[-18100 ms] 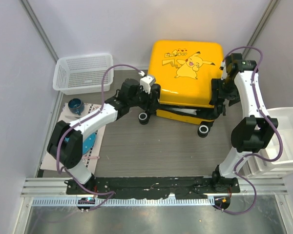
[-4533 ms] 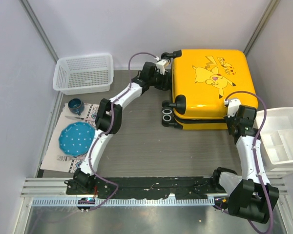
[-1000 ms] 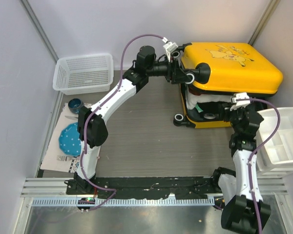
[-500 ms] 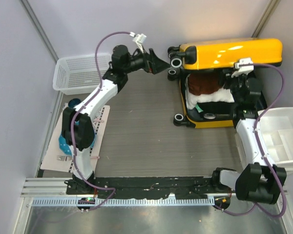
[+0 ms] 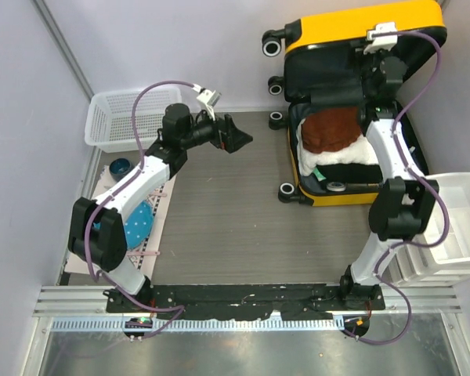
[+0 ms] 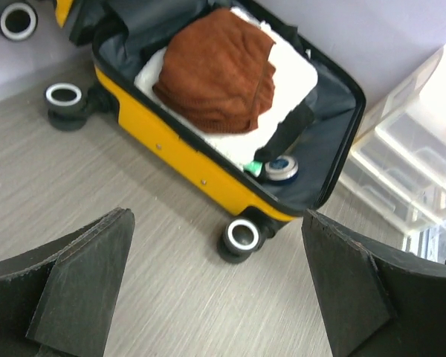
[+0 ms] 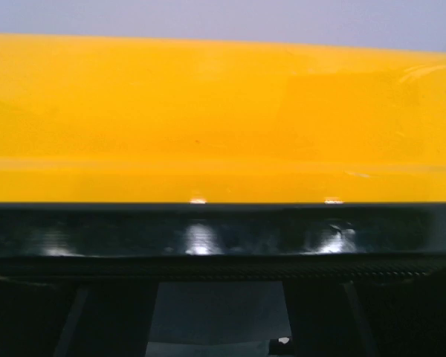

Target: Open, take out, and arrange the luggage

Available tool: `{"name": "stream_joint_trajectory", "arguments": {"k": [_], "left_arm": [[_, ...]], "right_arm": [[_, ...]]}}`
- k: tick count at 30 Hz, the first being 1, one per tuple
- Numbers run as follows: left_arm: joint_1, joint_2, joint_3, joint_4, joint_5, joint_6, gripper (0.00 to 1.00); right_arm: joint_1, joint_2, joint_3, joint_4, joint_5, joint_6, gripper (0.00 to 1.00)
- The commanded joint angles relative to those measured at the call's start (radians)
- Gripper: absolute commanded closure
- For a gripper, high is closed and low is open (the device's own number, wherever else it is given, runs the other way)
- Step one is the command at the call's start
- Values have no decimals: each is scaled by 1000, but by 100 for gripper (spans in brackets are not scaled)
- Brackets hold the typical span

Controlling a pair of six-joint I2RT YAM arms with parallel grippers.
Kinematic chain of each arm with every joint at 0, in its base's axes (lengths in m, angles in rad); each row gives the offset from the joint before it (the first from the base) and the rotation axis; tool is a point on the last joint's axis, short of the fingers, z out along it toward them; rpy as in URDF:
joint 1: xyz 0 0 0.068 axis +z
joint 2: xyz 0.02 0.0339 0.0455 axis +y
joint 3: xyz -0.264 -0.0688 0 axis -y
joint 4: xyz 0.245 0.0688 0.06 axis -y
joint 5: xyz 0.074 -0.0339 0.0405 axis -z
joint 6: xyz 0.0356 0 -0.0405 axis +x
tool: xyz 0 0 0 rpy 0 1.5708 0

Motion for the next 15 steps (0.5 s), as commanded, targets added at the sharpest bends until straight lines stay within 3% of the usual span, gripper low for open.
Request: {"name": "stream_joint_trajectory", "arguments": {"k": [1, 5, 9, 12, 15], "left_arm": [[0, -64, -71, -3, 28, 74, 0], [-38, -82, -139, -32, 43, 278, 0], [-60, -76, -158, -72, 54, 356, 0], [-65, -68, -161, -80, 46, 353, 0], [-60, -65, -158, -95, 8, 343, 1]], "right_arm": [[4, 149, 315, 59, 101, -29, 34], [7, 355, 646, -24, 146, -31, 30], [16, 546, 908, -85, 174, -64, 27], [19, 548, 908, -65, 177, -78, 25], [18, 461, 743, 2, 164, -80, 25]]}}
